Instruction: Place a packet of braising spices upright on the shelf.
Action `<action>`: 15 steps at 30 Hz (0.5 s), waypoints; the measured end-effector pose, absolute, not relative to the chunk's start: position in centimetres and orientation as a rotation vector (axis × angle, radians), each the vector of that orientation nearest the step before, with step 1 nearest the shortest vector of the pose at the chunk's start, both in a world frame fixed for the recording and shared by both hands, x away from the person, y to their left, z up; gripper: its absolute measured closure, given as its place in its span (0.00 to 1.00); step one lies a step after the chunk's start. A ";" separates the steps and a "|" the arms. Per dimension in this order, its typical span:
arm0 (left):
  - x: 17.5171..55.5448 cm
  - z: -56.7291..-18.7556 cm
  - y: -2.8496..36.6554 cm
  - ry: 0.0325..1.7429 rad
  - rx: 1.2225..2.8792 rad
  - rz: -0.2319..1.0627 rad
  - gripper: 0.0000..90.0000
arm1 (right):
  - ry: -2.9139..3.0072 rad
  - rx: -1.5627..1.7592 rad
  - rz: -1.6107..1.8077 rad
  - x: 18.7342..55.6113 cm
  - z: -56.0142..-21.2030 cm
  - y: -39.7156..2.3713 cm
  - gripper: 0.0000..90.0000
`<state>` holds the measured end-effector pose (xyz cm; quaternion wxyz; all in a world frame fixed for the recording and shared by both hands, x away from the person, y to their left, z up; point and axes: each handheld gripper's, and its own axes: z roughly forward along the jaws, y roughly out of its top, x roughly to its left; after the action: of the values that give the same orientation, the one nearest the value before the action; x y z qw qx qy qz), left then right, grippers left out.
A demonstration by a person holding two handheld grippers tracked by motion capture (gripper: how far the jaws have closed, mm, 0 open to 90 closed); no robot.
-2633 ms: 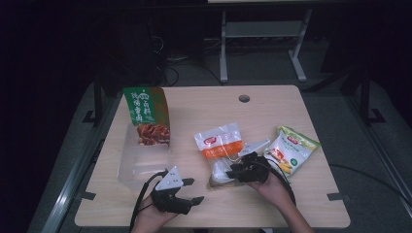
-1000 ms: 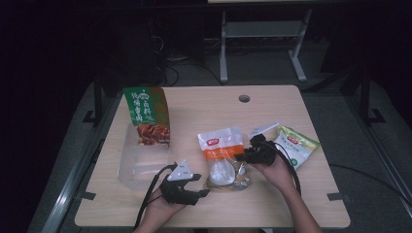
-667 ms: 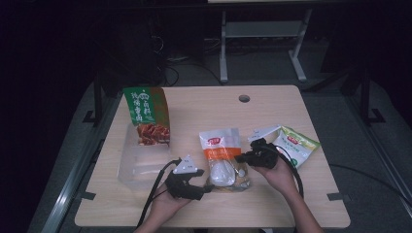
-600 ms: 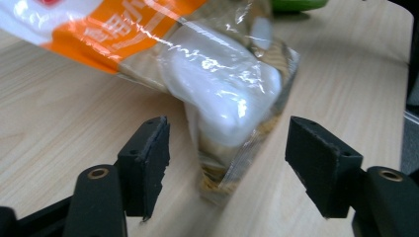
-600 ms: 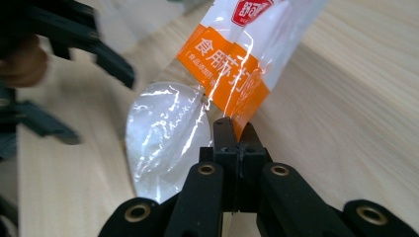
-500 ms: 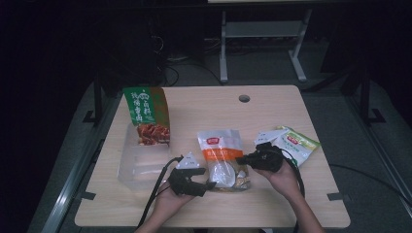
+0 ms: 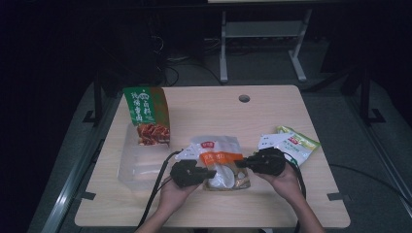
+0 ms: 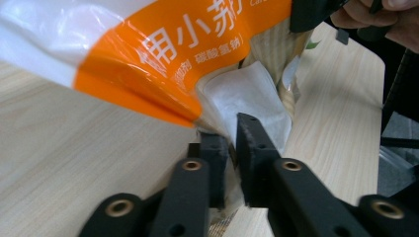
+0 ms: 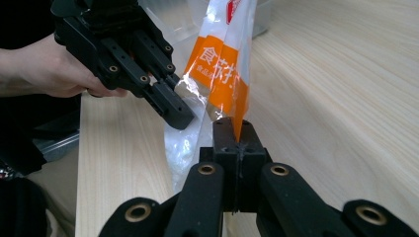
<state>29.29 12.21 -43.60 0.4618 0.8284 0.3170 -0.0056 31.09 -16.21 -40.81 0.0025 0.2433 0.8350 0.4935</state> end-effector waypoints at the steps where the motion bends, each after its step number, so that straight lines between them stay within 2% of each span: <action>1: 29.2 -43.4 12.3 0.778 2.035 0.023 0.96 | 2.618 0.761 1.549 31.1 -40.8 -16.2 1.00; 8: 28.9 -43.1 12.7 0.749 2.056 0.106 0.99 | 2.625 0.749 1.503 31.0 -40.5 -15.6 0.98; 10: 28.8 -43.1 12.8 0.743 2.061 0.116 0.99 | 2.631 0.751 1.491 31.1 -40.5 -15.4 0.95; 11: 28.8 -43.0 12.8 0.729 2.073 0.123 0.99 | 2.644 0.765 1.492 31.4 -40.4 -15.2 0.88; 15: 28.7 -43.0 12.8 0.716 2.080 0.133 0.99 | 2.666 0.788 1.481 31.9 -40.5 -14.7 0.81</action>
<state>28.70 12.79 -42.99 0.4519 0.8420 0.2898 0.0538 31.87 -14.71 -40.48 -0.0041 0.2503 0.8463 0.4703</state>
